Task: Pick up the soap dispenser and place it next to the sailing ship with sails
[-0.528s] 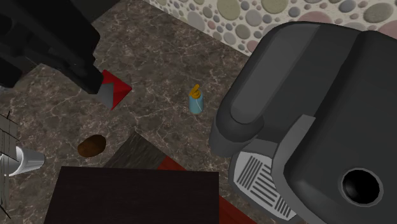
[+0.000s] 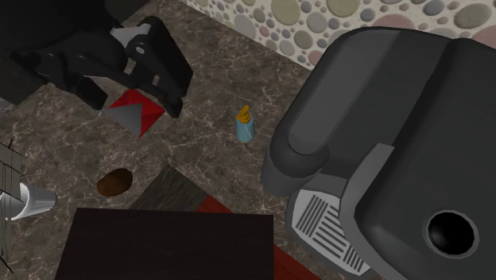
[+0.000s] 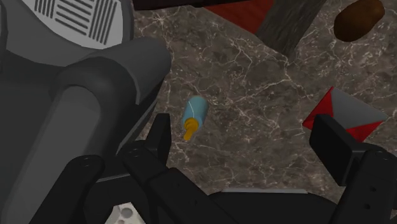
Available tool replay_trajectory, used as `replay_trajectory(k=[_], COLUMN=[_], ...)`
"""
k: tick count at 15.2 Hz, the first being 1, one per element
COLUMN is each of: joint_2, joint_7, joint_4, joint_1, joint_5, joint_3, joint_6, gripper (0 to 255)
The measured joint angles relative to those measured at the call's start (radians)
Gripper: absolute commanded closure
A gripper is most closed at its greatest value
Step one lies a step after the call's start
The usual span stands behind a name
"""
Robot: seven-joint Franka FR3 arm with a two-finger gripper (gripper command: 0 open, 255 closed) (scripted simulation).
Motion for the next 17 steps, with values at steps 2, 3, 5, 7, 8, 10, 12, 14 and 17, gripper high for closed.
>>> replay_trajectory(k=[2, 3, 5, 7, 8, 10, 12, 14, 17], joint_2=[0.054, 0.077, 0.136, 0.197, 0.221, 0.289, 0.36, 0.443, 0.551], joint_7=[-0.009, -0.012, -0.013, -0.02, -0.022, -0.03, -0.037, -0.051, -0.071], joint_4=[-0.024, -0.033, -0.05, -0.052, -0.058, -0.056, -0.049, -0.031, -0.013], joint_1=[-0.009, -0.013, -0.017, -0.022, -0.023, -0.026, -0.028, -0.03, -0.032], joint_5=[-0.008, -0.011, -0.012, -0.013, -0.012, -0.008, -0.001, 0.012, 0.039], joint_3=[-0.022, -0.032, -0.047, -0.064, -0.07, -0.087, -0.1, -0.116, -0.133], joint_6=[0.083, 0.118, 0.197, 0.266, 0.297, 0.368, 0.435, 0.504, 0.598], gripper=[0, 0, 0, 0, 0, 0, 0, 0, 0])
